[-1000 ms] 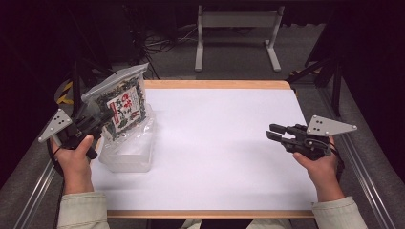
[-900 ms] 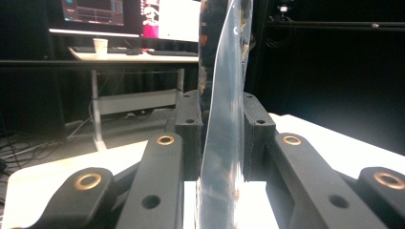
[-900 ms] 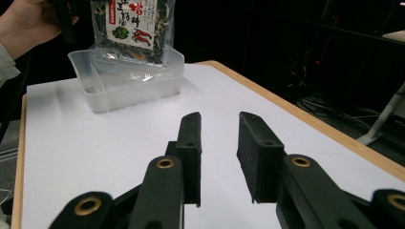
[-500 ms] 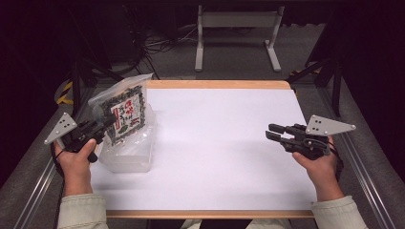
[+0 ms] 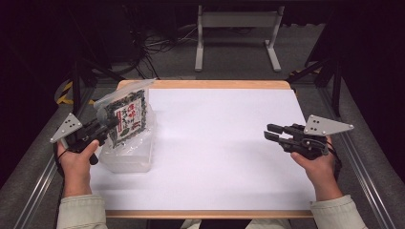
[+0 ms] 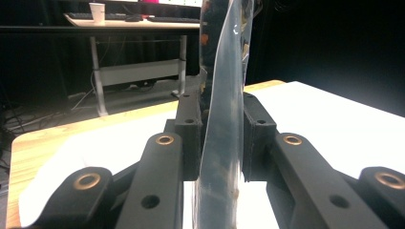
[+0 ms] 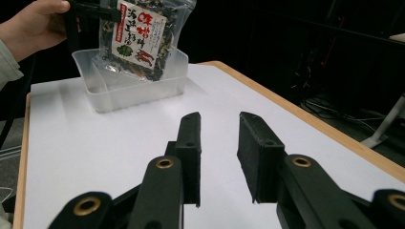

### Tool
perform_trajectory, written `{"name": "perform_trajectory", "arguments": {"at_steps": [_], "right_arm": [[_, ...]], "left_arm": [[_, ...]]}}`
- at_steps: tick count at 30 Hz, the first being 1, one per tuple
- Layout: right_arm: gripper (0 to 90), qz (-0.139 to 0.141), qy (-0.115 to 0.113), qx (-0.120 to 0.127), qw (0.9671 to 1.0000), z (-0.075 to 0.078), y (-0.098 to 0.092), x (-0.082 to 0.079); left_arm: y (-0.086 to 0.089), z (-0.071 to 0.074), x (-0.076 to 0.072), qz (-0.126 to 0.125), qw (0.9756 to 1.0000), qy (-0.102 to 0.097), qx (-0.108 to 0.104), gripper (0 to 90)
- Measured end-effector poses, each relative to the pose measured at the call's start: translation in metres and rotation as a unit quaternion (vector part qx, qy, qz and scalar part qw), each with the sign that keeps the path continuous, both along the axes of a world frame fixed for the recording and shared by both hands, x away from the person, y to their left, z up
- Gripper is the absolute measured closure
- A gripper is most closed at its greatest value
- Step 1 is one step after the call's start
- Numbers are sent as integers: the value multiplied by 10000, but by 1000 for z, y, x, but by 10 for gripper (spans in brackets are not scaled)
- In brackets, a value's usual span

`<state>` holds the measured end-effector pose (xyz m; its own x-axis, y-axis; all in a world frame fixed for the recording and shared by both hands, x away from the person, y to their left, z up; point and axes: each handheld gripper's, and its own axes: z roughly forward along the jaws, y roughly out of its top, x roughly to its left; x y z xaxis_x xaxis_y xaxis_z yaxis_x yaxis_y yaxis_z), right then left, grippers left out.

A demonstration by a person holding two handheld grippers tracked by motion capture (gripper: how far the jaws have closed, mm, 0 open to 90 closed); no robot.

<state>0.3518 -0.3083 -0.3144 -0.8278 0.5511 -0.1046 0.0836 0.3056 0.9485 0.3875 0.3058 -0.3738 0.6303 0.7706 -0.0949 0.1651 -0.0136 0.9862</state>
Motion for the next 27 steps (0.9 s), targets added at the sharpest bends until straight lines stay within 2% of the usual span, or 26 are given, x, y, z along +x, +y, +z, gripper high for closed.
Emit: {"name": "perform_trajectory", "arguments": {"at_steps": [4,11,16,20,23,26,27], "right_arm": [[707,-11,11,8,10000,0,0,1],[706,50,-4,-14,10000,-1,3,3],[705,71,15,-6,10000,-1,5,5],[704,80,12,-15,10000,-1,6,5],[703,73,24,3,10000,-2,5,5],[703,72,19,15,10000,-1,4,5],[703,70,21,13,10000,-1,5,5]], "left_arm": [[3,1,-4,13,10000,84,-14,737],[8,0,-9,108,9999,113,19,735],[8,-6,-9,151,9996,247,59,731],[12,-9,-10,189,9993,312,-79,731],[18,-13,-11,175,9986,469,-179,732],[20,-15,-13,212,9978,619,-106,732],[20,-17,-13,217,9976,646,-147,732]]}}
